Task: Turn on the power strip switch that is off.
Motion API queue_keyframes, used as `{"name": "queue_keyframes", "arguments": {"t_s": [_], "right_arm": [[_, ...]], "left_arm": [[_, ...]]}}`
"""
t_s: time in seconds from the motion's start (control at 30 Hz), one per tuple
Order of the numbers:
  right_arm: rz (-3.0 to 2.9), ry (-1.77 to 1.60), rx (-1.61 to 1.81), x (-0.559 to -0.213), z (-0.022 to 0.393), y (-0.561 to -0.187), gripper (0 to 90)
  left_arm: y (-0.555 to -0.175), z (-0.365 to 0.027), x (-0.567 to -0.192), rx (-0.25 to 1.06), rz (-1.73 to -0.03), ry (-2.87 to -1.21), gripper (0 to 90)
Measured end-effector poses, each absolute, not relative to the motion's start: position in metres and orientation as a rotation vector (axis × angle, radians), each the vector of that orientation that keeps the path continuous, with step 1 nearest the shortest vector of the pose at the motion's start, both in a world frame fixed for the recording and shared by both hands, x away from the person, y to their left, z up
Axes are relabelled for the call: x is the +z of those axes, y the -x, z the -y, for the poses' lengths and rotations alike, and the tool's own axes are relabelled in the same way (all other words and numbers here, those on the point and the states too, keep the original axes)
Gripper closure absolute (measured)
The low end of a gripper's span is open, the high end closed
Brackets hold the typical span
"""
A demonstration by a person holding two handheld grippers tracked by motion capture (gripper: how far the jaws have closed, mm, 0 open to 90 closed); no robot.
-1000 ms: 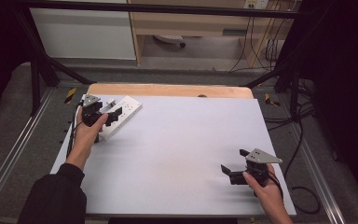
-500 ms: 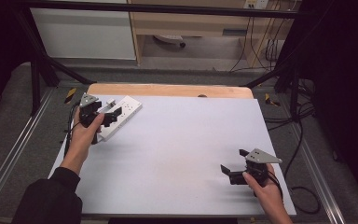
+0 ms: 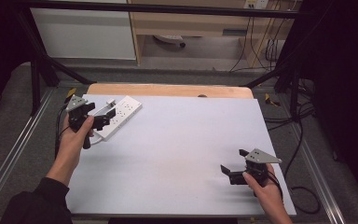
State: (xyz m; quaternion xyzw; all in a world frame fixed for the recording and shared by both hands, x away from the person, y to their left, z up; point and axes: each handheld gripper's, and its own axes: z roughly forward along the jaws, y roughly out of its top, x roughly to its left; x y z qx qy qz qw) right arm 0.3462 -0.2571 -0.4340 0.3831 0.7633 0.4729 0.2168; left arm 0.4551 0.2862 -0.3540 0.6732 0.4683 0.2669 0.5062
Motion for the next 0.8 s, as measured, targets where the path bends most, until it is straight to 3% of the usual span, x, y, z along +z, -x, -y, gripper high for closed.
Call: {"name": "queue_keyframes", "arguments": {"t_s": [0.8], "right_arm": [[-2.117, -1.057, 1.296, -0.435, 0.257, -0.347, 2.3]], "left_arm": [[-0.380, -0.287, -0.355, 0.613, -1.029, -1.647, 6.1]]}}
